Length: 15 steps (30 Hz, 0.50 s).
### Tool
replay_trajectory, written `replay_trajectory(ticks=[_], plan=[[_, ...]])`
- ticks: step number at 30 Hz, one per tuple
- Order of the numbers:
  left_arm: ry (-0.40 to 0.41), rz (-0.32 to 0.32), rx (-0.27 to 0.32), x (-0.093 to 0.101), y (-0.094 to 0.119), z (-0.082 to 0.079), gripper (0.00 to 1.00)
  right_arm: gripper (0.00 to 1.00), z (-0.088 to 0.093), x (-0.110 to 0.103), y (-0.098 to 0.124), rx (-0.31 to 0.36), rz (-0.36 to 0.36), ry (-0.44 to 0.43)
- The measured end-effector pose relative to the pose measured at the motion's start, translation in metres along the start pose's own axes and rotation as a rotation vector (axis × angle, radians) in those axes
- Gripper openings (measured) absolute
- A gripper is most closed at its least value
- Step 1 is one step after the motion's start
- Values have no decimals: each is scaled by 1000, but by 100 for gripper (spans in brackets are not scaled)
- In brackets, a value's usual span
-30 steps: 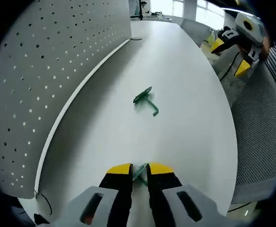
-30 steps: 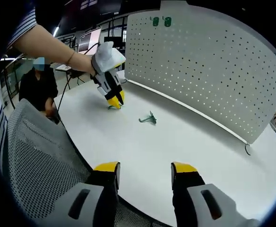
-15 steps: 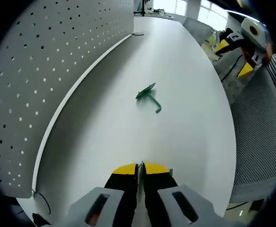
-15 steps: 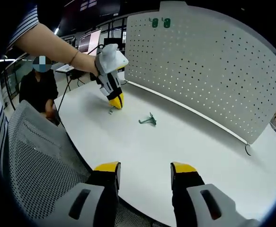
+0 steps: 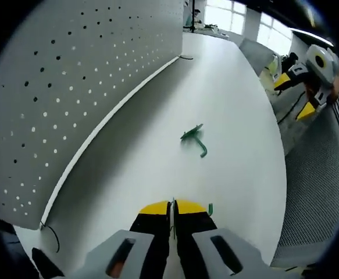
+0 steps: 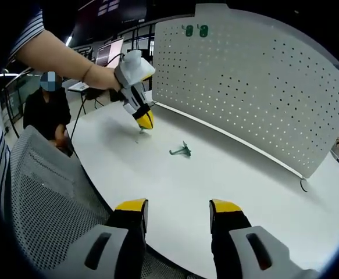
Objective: Insert the hook assembly into the mounting plate slot until the hook locks in place.
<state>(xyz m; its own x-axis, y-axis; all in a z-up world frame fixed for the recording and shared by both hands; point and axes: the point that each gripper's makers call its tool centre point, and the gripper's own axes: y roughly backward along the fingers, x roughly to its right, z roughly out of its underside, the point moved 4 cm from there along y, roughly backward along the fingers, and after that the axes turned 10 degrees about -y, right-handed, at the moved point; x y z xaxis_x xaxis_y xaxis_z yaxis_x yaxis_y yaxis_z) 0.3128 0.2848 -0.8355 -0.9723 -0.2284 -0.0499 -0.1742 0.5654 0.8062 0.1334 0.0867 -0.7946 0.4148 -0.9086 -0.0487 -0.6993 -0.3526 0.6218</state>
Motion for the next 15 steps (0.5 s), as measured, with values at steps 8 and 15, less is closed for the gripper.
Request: replay_trajectory(ticks=[8,15], plan=[[168,-62,122,1,17,-20,1,40,-3,-1,1,17,-7,-12],[240,-90,226,9,31,-42,1,40,-7,-2,4,43,-14,-18]])
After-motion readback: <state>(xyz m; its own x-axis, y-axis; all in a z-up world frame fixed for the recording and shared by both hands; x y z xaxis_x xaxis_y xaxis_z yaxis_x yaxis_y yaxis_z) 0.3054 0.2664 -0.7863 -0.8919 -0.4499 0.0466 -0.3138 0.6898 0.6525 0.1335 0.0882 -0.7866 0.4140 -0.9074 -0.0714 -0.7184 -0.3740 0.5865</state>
